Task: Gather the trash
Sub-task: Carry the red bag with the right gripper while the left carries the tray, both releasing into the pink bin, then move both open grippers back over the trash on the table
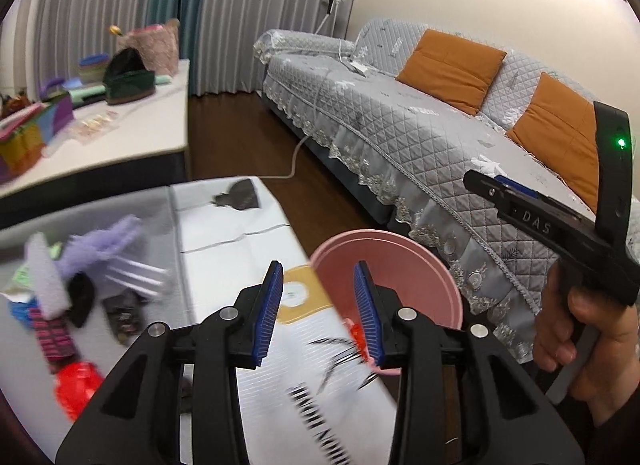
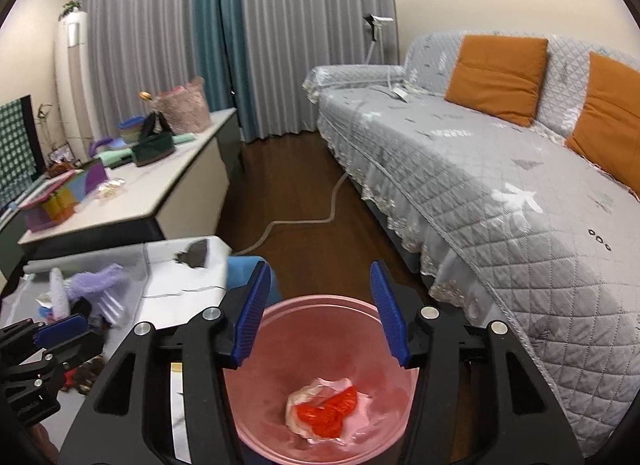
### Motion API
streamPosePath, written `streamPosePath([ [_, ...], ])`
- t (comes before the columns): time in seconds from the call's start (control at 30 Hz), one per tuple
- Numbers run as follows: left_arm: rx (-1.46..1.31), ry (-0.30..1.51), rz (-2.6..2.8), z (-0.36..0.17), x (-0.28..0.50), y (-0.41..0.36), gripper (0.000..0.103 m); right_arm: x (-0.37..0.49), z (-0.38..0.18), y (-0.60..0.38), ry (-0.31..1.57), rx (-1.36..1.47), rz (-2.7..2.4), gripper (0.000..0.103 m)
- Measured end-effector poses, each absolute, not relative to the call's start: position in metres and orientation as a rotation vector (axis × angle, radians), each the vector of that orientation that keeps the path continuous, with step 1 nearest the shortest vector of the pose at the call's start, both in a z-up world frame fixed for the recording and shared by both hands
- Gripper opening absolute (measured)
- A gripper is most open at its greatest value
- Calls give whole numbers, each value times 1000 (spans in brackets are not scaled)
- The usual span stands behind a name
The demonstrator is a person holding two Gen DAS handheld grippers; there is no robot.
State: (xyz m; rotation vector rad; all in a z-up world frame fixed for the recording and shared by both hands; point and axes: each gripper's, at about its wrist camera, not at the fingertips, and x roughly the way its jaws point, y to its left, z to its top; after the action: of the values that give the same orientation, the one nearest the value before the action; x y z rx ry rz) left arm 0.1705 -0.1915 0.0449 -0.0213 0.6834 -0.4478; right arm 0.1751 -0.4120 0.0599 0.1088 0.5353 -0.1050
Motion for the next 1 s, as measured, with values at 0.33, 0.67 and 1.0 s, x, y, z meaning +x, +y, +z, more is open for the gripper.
streamPosePath([
  [0.33,3,634,-374,70,140,-94,36,157,83,-349,456,125,13,50],
  [0.67,42,609,-288,65,136,0,35,152,62,-259,471,82,164,50],
  [1.0,-94,665,-195,21,154,59,31,162,5,-185,614,11,298,59],
])
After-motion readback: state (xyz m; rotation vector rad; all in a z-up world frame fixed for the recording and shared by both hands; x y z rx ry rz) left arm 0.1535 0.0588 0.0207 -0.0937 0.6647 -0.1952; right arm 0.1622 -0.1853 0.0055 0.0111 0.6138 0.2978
